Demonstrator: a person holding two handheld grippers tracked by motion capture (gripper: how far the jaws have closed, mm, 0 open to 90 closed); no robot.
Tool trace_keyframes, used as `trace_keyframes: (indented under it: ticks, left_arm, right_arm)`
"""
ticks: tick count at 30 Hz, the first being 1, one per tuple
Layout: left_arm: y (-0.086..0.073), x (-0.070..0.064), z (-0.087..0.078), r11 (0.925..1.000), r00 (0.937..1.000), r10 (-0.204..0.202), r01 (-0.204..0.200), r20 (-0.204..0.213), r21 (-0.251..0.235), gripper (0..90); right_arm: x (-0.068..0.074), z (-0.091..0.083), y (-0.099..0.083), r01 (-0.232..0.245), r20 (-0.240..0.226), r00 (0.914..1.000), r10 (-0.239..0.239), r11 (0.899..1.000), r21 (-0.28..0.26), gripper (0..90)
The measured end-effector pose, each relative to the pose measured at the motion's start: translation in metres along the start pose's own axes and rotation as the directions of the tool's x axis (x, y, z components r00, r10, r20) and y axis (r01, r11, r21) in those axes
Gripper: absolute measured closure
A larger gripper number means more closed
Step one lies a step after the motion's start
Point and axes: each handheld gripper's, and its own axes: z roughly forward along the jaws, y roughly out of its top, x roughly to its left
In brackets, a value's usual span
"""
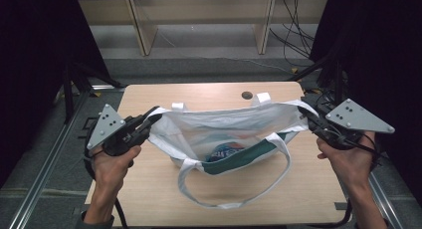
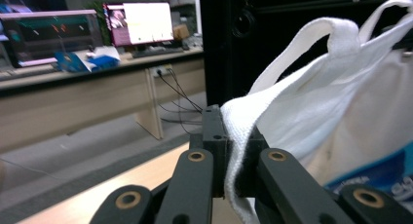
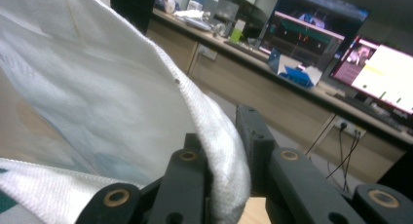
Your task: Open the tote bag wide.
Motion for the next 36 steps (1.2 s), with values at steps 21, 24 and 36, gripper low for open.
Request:
trace_keyframes:
  ticks: [21,24,36]
  left_arm:
    - [-0.041,0.014,0.04,0.994,0.9997,-0.013,0.015,-0.021,0.108,85.5]
    - [-0.045,0.021,0.049,0.9932,0.9985,-0.044,0.047,-0.032,0.107,85.3]
    - [-0.087,0.052,0.098,0.9691,0.9823,-0.18,0.186,-0.052,0.162,80.7]
  right_arm:
    - [-0.007,0.04,-0.03,-0.055,-0.001,0.9985,0.055,0.996,0.063,81.2]
    - [-0.01,0.048,-0.029,-0.061,0.006,0.9981,0.061,0.996,0.071,81.1]
    - [-0.018,0.117,-0.051,-0.094,-0.001,0.9953,0.097,0.972,0.215,80.7]
